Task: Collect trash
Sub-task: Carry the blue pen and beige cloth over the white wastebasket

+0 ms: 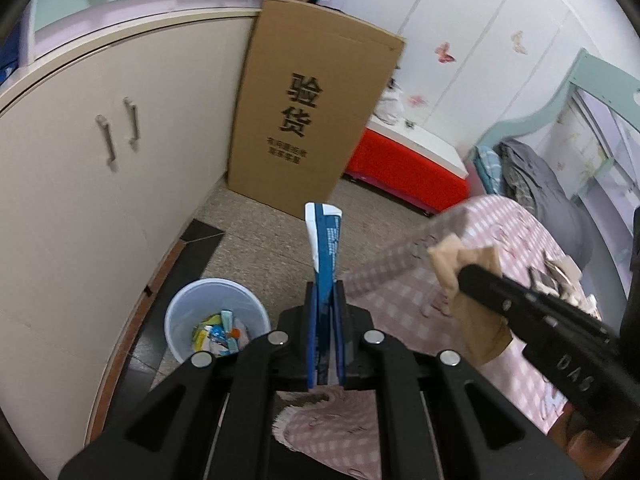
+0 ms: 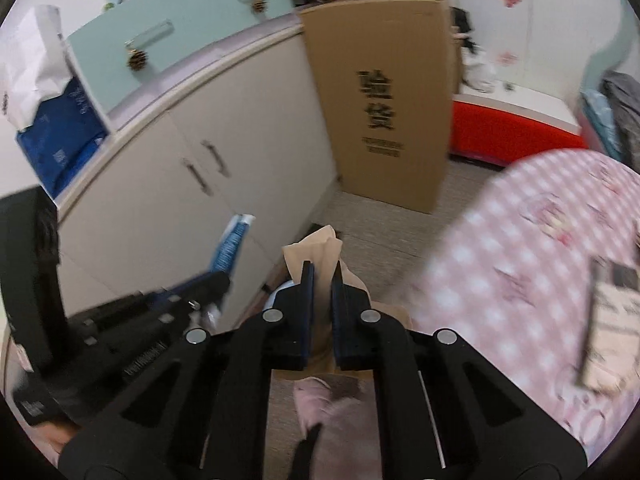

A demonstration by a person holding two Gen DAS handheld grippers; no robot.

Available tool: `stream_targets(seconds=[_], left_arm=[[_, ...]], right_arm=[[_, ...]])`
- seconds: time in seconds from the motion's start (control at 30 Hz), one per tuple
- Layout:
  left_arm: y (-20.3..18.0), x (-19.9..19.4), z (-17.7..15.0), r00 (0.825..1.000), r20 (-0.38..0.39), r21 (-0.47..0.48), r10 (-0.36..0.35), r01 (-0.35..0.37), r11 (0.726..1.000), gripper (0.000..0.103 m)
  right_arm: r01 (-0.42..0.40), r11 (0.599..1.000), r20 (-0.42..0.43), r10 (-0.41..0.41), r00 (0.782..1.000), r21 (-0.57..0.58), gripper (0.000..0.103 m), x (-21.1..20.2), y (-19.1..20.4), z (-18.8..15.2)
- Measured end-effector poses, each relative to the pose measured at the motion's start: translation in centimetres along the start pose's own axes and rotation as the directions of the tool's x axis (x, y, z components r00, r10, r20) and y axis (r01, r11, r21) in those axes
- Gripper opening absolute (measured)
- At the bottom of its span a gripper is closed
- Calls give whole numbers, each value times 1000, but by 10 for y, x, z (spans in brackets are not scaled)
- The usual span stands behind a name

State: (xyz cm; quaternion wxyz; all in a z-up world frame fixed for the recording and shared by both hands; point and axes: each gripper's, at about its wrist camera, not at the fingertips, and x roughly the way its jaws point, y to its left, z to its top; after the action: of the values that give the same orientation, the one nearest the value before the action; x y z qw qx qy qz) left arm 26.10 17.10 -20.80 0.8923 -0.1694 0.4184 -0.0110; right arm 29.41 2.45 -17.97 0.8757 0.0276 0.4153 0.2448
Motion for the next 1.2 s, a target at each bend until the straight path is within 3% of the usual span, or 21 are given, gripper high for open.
stream_targets(seconds=[0.17, 0.3, 0.37, 0.4, 0.43, 0.5, 0.6, 1.2], left_arm=[[36, 7, 10, 997, -1, -53, 74, -74, 996, 7], [61, 16, 18, 990, -10, -80, 141, -141, 987, 7], [70, 20, 21, 987, -16, -89, 157, -158, 983, 7], [73, 22, 21, 986, -20, -92, 165, -166, 982, 7], [75, 24, 22, 985, -23, -93, 168, -170, 981, 7], [78, 29, 22, 984, -30, -93, 176, -178, 980, 7], [79, 40, 22, 983, -44, -96, 179, -182, 979, 7], [74, 65, 21, 979, -79, -70, 186, -191, 979, 7]], right_arm=[[-76, 997, -43, 75, 996, -25, 8, 47, 26, 17], [-135, 991, -82, 135, 987, 10, 18, 86, 30, 22], [-135, 991, -94, 135, 986, 8, 32, 99, 31, 19], [-141, 990, -96, 142, 985, 11, 48, 103, 30, 17], [-134, 991, -87, 135, 987, 16, 50, 107, 28, 14], [-137, 990, -114, 140, 984, 31, 50, 110, 24, 11], [-110, 994, -68, 110, 992, 8, 53, 101, 26, 12], [-66, 997, -20, 67, 998, 45, 63, 95, 20, 12]])
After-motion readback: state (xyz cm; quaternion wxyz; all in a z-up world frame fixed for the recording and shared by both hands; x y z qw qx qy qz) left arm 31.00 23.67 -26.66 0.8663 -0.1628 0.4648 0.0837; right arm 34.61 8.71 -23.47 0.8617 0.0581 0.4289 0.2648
